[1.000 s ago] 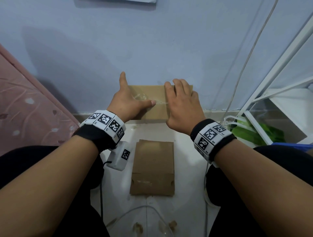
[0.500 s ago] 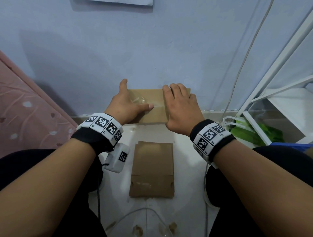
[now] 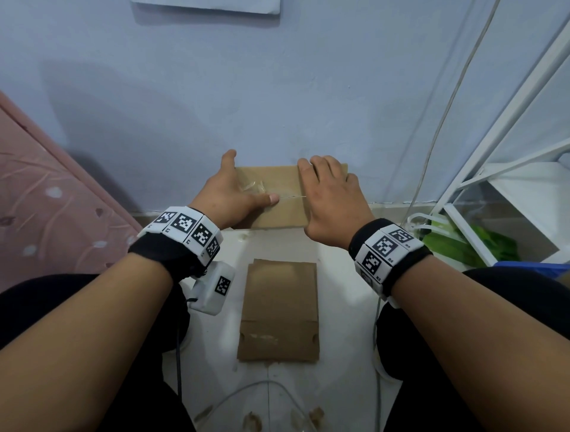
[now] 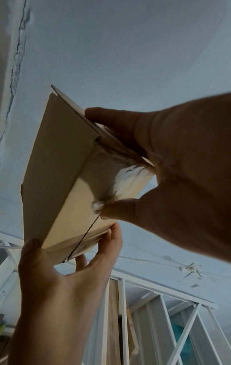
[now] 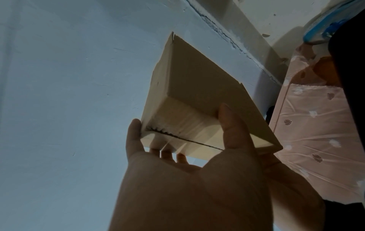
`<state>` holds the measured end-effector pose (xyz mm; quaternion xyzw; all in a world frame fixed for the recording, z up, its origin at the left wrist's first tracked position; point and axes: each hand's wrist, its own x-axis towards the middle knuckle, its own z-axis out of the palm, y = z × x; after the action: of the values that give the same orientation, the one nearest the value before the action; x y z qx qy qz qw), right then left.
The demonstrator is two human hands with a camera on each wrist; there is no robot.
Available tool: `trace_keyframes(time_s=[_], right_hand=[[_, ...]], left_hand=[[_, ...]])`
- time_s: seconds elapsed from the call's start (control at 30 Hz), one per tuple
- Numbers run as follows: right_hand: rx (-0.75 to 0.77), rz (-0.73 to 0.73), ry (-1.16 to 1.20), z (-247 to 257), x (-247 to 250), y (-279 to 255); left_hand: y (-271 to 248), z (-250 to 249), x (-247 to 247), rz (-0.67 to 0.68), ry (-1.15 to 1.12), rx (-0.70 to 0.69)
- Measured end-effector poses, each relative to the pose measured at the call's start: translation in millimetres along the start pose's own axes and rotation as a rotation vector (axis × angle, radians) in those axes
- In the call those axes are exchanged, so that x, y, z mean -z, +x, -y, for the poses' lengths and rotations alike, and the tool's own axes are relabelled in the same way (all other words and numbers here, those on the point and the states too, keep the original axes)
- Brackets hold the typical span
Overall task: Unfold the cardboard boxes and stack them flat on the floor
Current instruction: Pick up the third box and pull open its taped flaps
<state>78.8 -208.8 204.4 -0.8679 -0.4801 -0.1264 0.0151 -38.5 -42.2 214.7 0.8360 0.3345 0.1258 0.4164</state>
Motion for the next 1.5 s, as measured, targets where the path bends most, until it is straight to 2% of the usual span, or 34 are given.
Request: trace_keyframes(time_s=[0.83,1.07,1.5], right_hand=[[-0.002,0.1,0.005,-0.8,4.8,-1.1],[0.012,0.134,0.007,-2.3,5.8,-1.7],[0.032,0.189,0.007,-6.4,9.4,-3.1]], left_hand=[[-2.9,4.8,3.6,0.057,0.024,-0.004],[0.5,12.6,4.3,0.119,0.043,-0.014],[-5.1,13.3,3.5,0.162,0.196,-0.081]])
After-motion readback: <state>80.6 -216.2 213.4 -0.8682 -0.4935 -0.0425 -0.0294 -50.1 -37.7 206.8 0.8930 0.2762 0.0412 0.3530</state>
